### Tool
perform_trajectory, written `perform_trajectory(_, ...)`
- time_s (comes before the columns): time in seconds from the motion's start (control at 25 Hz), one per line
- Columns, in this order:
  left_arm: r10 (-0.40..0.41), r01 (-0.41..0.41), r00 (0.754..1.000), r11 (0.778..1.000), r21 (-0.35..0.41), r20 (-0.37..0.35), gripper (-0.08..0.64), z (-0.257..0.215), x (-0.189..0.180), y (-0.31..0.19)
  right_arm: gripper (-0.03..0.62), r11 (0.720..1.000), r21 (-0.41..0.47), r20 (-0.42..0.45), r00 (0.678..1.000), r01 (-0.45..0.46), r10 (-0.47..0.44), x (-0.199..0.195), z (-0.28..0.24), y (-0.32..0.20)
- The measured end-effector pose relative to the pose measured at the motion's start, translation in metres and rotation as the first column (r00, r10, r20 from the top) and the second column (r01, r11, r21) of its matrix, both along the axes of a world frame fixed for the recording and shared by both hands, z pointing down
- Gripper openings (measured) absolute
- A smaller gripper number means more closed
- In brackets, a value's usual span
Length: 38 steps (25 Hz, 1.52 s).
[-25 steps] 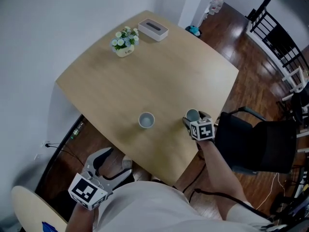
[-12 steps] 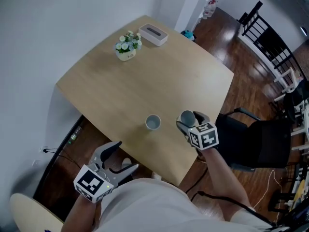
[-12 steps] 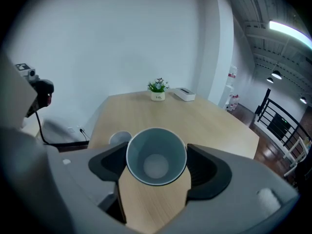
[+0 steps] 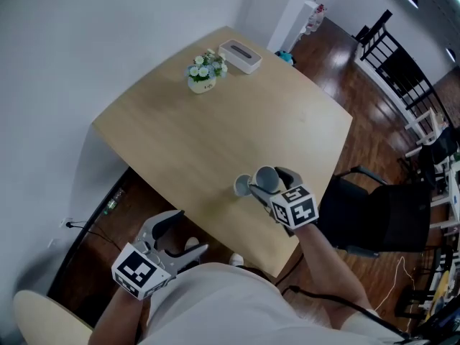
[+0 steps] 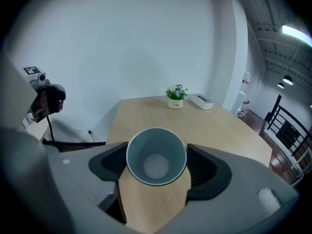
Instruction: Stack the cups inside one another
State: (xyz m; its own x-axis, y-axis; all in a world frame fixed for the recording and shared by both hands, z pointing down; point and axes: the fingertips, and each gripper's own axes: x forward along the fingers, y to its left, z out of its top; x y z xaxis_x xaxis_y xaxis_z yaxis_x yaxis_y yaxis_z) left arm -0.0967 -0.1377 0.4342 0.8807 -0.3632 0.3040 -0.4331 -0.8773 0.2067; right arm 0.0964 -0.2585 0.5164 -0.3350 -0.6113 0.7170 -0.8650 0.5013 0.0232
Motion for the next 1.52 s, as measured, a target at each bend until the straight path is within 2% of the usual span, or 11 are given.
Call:
perform_trajectory(0.4, -0.035, 0.035, 0.999, 0.999, -0.031, -0.004, 0.367, 0.012, -0.047, -0.001, 0.385, 0.998, -0.058, -0.027, 1.000, 0.003, -0.005, -0.030, 0.043, -0.003)
perform_trajectory(0.72, 0.014, -0.015, 1.000, 0.998, -0.054, -0.020, 0.367, 0.026, -0.050, 0.005, 0.407, 0.999, -0.039, -0.015, 1.000, -0.015, 0.014, -0.036, 0.031, 0.021)
perform_trajectory(0.88, 0.052, -0.053, 0.998, 0.997, -0.056, -0.025, 0.367, 0.028, -0.038, 0.009, 0.408, 0.999, -0.018, -0.003, 0.999, -0.036, 0.036, -0.024, 0.011, 0.055)
perform_trajectory(1.16, 0.109, -0.109, 0.993, 0.994, -0.018, -0.040, 0.366, 0.013, 0.000, 0.033, 0.410, 0.995, 0.090, -0.017, 0.999, -0.030, 0.032, -0.009, -0.041, 0.129)
perform_trajectory(1.32, 0.157, -0.158, 0.987, 0.987, -0.008, -0.028, 0.367, 0.010, 0.037, 0.066, 0.410, 0.992, 0.122, 0.022, 0.999, -0.032, 0.030, 0.002, -0.055, 0.180)
perform_trajectory(1.52, 0.203, -0.203, 0.979, 0.979, 0.027, -0.013, 0.367, -0.002, 0.093, 0.123, 0.410, 0.988, 0.145, 0.054, 0.997, -0.058, 0.051, 0.040, -0.065, 0.255)
